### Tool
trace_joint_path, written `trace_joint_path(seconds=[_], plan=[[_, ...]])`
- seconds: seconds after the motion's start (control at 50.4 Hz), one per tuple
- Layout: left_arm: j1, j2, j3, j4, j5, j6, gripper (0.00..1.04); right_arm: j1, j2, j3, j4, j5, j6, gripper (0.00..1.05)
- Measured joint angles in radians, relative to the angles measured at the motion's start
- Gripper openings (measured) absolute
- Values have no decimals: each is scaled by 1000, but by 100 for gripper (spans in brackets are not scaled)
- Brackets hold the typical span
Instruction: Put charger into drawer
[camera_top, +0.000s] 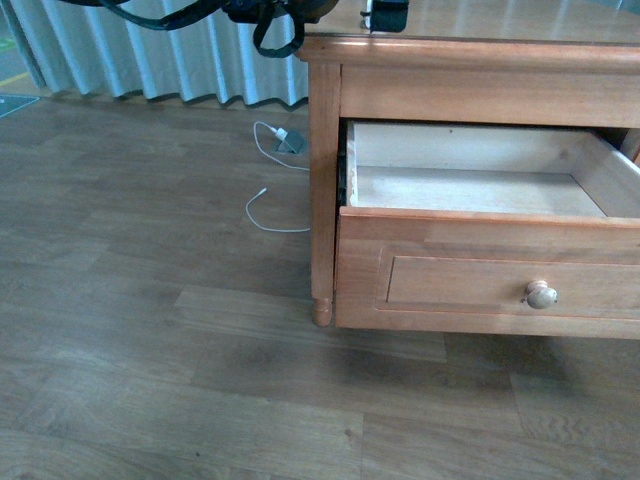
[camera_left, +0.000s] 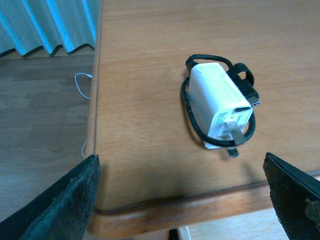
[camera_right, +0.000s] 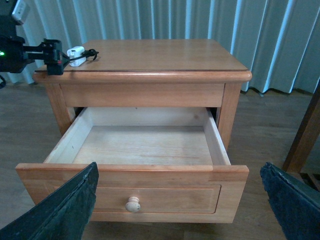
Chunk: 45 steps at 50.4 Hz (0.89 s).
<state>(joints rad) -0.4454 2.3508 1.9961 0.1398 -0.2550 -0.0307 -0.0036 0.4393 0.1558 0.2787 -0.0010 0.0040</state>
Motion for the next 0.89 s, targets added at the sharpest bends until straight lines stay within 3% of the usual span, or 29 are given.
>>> trace_joint_path(seconds=[0.536,0.675,0.695,0.735,0.755,0.894], plan=[[-29,381,687,-331,-56,0,99,0,0,0,0,0,0,97],[-29,438,805,-401,-60,-1,86,0,0,0,0,0,0,97],[-31,451,830,-414,-63,-2,77,0,0,0,0,0,0,97],[-32,459,849,-423,-64,-3,76,0,0,0,0,0,0,97],[-32,467,863,-430,-68,-3,67,0,0,0,0,0,0,97],[-34,436,787,-366,-71,-10,48,0,0,0,0,0,0,97]])
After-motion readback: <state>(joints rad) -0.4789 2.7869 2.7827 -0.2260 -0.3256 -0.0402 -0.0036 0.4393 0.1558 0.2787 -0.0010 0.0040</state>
